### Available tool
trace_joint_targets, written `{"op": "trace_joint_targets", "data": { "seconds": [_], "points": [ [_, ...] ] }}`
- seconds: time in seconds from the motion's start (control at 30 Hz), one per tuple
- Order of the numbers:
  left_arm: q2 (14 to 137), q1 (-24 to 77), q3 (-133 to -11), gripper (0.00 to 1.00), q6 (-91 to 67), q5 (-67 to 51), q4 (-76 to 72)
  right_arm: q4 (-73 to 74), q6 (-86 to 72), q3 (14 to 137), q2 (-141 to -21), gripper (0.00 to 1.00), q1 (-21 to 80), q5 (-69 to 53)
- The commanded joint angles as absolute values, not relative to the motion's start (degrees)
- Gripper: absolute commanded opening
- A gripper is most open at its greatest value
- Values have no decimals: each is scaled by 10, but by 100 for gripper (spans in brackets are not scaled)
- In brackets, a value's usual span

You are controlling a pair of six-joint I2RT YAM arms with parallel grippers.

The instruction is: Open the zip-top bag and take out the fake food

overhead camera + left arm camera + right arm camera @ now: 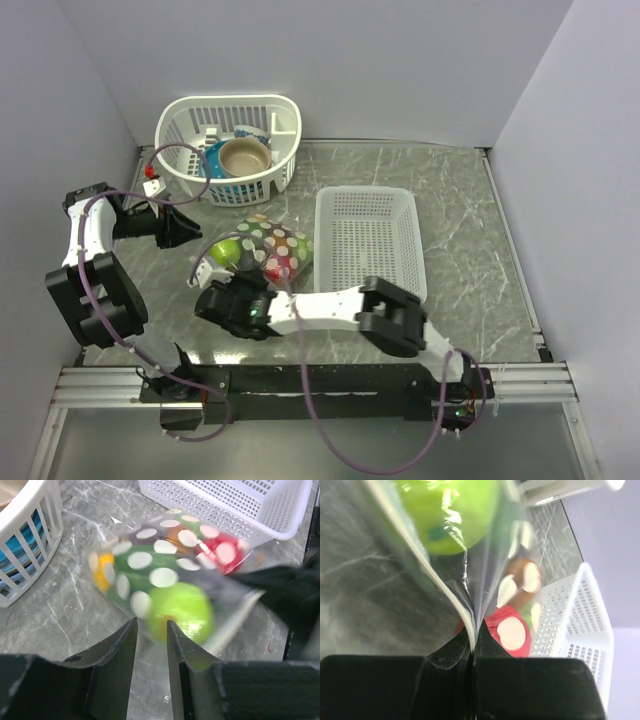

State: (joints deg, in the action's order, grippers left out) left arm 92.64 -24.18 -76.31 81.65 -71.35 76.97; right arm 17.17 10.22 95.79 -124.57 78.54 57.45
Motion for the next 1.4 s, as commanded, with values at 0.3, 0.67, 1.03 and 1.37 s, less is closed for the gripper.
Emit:
{"op": "trace_joint_targets", "data": {
  "seconds": [0.3, 0.67, 1.03, 1.37],
  "points": [
    [811, -272, -760, 69, 895, -969, 781, 132, 117, 831, -961, 0, 665, 293],
    [779, -197, -722, 99, 947, -969, 787, 173, 103, 912, -983, 0, 570, 58],
    [766, -167, -720, 99, 963, -970, 785, 213, 74, 941, -976, 0, 517, -203],
    [761, -163, -729, 33, 795, -969, 662, 132, 30, 847, -954, 0, 502, -223]
  ]
}}
